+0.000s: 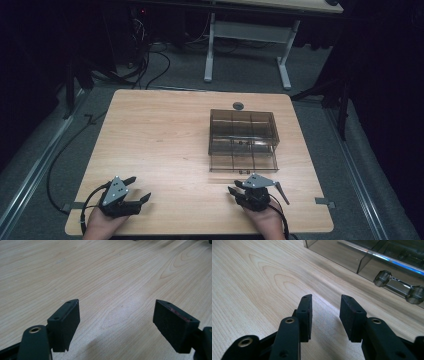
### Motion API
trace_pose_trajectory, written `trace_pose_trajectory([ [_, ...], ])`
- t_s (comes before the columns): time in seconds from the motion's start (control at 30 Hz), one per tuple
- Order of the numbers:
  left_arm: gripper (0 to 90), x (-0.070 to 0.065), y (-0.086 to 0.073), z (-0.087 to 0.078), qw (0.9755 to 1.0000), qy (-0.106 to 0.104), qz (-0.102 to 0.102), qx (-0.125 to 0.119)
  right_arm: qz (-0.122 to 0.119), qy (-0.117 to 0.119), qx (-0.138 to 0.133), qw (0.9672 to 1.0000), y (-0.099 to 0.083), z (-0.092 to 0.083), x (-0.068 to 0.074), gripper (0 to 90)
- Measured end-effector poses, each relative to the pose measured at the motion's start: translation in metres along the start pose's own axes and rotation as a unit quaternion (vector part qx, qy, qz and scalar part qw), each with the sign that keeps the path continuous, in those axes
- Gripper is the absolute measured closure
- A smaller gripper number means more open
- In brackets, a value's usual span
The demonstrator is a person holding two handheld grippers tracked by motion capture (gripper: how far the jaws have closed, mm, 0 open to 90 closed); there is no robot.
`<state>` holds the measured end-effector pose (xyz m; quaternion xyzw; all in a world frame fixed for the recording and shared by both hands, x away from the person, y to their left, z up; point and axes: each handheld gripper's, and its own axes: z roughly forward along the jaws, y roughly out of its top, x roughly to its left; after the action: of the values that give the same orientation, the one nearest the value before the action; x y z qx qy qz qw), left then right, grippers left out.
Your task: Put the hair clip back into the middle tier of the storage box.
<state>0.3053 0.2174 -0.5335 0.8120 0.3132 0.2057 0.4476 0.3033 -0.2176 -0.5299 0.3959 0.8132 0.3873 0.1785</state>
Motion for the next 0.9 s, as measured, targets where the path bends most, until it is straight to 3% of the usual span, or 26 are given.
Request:
trace_pose_trajectory([
  [0.9,22.1,-0.0006,0.0,0.0002,1.0,0.002,0.002,0.0,-0.005,-0.006,0.002,1.0,-0.0003,-0.0003,0.0012,60.7],
])
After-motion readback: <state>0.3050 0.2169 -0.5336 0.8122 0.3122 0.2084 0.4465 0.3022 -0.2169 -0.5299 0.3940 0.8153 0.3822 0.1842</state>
